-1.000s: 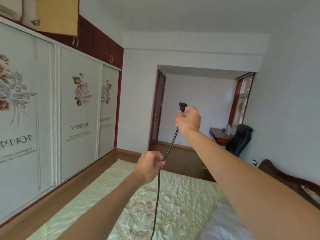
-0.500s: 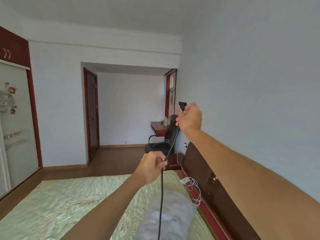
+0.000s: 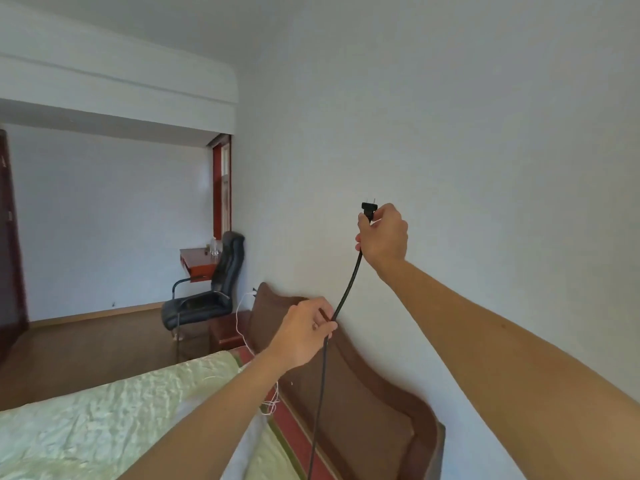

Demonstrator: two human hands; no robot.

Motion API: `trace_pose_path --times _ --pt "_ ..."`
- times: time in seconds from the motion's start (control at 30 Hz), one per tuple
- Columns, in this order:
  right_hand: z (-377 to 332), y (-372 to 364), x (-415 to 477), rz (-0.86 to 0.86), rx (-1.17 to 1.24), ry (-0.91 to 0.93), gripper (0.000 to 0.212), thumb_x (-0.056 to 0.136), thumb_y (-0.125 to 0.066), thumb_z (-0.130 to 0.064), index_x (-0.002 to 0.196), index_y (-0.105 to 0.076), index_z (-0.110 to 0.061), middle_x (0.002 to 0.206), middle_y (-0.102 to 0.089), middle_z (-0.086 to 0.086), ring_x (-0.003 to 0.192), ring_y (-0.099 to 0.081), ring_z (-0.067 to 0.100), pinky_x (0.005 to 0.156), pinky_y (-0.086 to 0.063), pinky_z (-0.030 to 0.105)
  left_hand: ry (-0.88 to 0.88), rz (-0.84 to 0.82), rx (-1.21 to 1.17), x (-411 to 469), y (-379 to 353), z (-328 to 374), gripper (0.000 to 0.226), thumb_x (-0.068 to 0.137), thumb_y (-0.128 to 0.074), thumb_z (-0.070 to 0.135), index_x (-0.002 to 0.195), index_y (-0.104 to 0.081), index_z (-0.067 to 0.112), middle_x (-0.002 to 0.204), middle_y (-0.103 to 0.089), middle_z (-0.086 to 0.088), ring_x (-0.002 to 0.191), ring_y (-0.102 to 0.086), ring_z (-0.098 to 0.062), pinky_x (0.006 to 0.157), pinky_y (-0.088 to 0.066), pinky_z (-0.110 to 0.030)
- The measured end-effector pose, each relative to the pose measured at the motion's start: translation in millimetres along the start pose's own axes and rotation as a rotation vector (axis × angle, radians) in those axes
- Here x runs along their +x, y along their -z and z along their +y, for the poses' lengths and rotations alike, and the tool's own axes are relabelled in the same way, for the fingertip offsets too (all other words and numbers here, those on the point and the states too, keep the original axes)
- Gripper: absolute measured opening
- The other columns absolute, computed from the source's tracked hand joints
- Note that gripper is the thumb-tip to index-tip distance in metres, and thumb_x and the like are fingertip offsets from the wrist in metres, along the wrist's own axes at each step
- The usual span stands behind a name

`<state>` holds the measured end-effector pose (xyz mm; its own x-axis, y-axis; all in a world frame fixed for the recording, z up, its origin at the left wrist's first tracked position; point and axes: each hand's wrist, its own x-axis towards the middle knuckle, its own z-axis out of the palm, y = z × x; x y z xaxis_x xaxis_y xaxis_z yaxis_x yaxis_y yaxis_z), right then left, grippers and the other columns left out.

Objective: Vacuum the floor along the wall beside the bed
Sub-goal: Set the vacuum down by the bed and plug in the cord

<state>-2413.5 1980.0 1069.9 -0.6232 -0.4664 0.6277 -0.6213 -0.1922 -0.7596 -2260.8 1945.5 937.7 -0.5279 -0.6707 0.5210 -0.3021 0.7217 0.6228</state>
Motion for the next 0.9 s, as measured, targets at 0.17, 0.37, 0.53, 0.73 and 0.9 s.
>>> trace_pose_path --times 0.17,0.37,0.53,0.73,0.9 --pt "42 79 27 0.134 -0.104 -0.045 0.02 0.096 -0.056 -0.03 0.099 -0.051 -0.011 0.078 -0.067 0.01 0.063 -0.07 0.031 0.069 -0.059 0.048 -0.095 -0.158 -0.09 30 -73 44 0.017 0.094 -0.065 0.015 0.084 -0.057 0.025 0.068 -0.07 0.0 0.058 -0.061 -0.017 0.067 -0.054 -0.037" --pt "87 165 40 0.29 -0.261 -0.101 0.019 0.097 -0.056 -0.028 0.1 -0.053 -0.01 0.078 -0.068 0.01 0.062 -0.07 0.028 0.071 -0.059 0.048 -0.177 -0.329 -0.206 53 -156 89 0.01 0.095 -0.063 0.017 0.089 -0.058 0.023 0.071 -0.069 0.003 0.048 -0.049 -0.001 0.056 -0.039 -0.024" --pt "117 223 35 0.42 -0.401 -0.163 0.018 0.096 -0.057 -0.029 0.098 -0.053 -0.011 0.08 -0.068 0.011 0.062 -0.069 0.029 0.07 -0.059 0.049 -0.247 -0.499 -0.352 58 -218 111 0.019 0.097 -0.059 0.015 0.087 -0.061 0.031 0.07 -0.065 0.003 0.056 -0.057 -0.004 0.064 -0.052 -0.026" --pt "140 267 15 0.54 -0.505 -0.255 0.02 0.096 -0.055 -0.027 0.099 -0.056 -0.008 0.079 -0.068 0.012 0.061 -0.069 0.028 0.067 -0.059 0.05 -0.331 -0.655 -0.434 58 -262 126 0.016 0.098 -0.057 0.013 0.089 -0.062 0.024 0.073 -0.064 0.0 0.057 -0.058 -0.004 0.06 -0.051 -0.022" --pt "167 290 -16 0.634 -0.554 -0.331 0.02 0.095 -0.054 -0.03 0.098 -0.055 -0.01 0.084 -0.067 0.011 0.069 -0.069 0.03 0.069 -0.059 0.05 -0.389 -0.798 -0.457 47 -292 126 0.017 0.097 -0.057 0.013 0.084 -0.062 0.024 0.072 -0.065 -0.001 0.056 -0.057 -0.007 0.064 -0.054 -0.03"
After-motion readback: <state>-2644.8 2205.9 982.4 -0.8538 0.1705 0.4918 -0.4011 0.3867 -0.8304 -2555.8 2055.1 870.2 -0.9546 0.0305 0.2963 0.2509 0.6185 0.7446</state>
